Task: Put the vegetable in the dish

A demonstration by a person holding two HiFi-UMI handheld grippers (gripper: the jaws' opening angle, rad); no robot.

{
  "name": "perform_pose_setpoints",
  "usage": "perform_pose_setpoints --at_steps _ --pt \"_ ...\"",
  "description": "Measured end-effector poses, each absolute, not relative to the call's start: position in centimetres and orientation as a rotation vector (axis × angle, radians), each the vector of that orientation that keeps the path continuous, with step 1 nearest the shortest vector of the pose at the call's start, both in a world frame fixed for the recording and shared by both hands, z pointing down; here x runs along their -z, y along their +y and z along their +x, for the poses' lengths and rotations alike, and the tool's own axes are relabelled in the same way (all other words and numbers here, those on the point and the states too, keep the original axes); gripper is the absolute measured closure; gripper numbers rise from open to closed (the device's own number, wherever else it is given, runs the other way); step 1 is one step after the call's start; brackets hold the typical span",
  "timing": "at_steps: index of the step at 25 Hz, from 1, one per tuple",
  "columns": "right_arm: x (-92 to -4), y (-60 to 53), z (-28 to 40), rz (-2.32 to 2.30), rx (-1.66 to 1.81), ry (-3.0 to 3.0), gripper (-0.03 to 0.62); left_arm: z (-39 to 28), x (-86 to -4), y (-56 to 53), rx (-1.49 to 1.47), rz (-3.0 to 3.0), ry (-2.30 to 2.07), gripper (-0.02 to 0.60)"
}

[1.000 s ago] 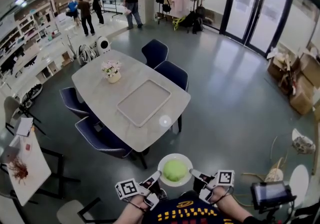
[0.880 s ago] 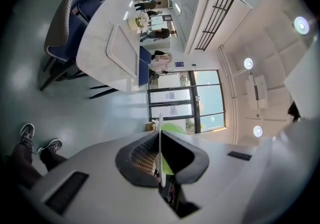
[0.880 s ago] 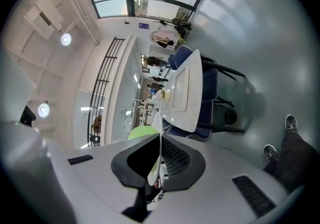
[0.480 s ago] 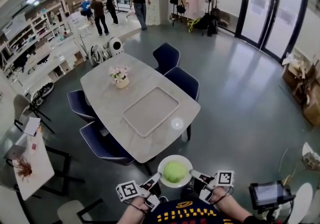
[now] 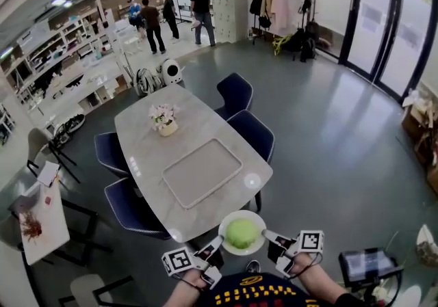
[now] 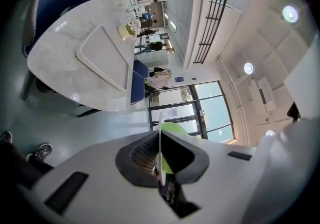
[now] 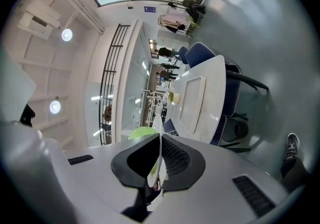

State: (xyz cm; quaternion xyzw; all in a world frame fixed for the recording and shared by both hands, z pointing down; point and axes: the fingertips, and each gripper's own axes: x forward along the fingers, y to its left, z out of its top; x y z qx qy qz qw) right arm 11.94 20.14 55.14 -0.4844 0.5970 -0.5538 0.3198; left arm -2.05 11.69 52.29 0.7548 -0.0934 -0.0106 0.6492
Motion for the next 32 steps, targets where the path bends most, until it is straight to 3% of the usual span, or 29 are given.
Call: perform_pose_setpoints --at_steps 11,27,32 --pt "-55.2 16.3 17.4 -1.208 1.464 1.694 0.579 2.8 -52.4 9.4 0.062 1.694 -0.272 0.568" --pt "-55.6 4.6 23.2 -1.342 1.520 1.715 0.579 6.4 -53.3 -2.6 0.028 1.586 -0.362 0.568" --pt "-52.3 -1.6 20.9 -1.190 1.485 1.745 0.579 6.5 -51.0 -7.7 0.115 1.652 -0.303 0.568"
